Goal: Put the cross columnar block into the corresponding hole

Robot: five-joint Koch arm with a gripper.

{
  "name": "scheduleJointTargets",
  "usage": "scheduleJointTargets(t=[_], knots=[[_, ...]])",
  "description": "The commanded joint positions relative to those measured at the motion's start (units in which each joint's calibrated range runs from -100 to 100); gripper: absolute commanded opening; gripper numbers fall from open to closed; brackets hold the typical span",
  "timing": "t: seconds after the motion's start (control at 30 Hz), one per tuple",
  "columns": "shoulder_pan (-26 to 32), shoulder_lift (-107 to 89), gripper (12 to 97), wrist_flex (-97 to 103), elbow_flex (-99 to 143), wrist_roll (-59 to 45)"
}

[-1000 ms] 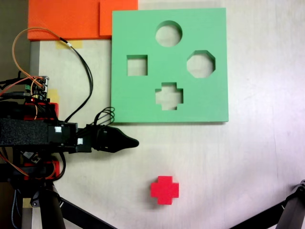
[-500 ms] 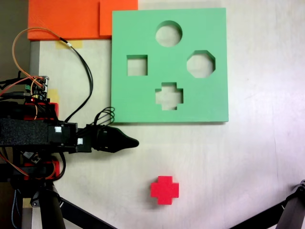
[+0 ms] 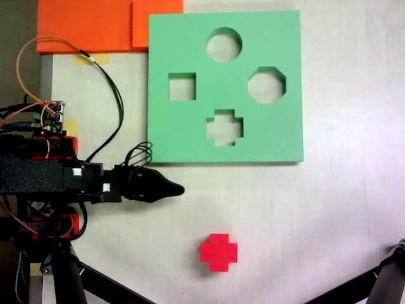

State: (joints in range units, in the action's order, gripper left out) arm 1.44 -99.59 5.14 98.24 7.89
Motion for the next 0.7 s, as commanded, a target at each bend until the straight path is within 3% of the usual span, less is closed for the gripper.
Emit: scheduleJointTargets(t=[0.0, 0.23, 0.47, 0.67], knots=[[-0.29, -0.41, 48.9, -3.26, 1.76, 1.12], [-5.32, -0.41, 45.3, 1.65, 1.76, 12.36], [-7.42, -0.41, 43.8, -54.49, -39.61, 26.42], [-7.03, 0.57, 39.5, -82.22, -66.63, 31.70]])
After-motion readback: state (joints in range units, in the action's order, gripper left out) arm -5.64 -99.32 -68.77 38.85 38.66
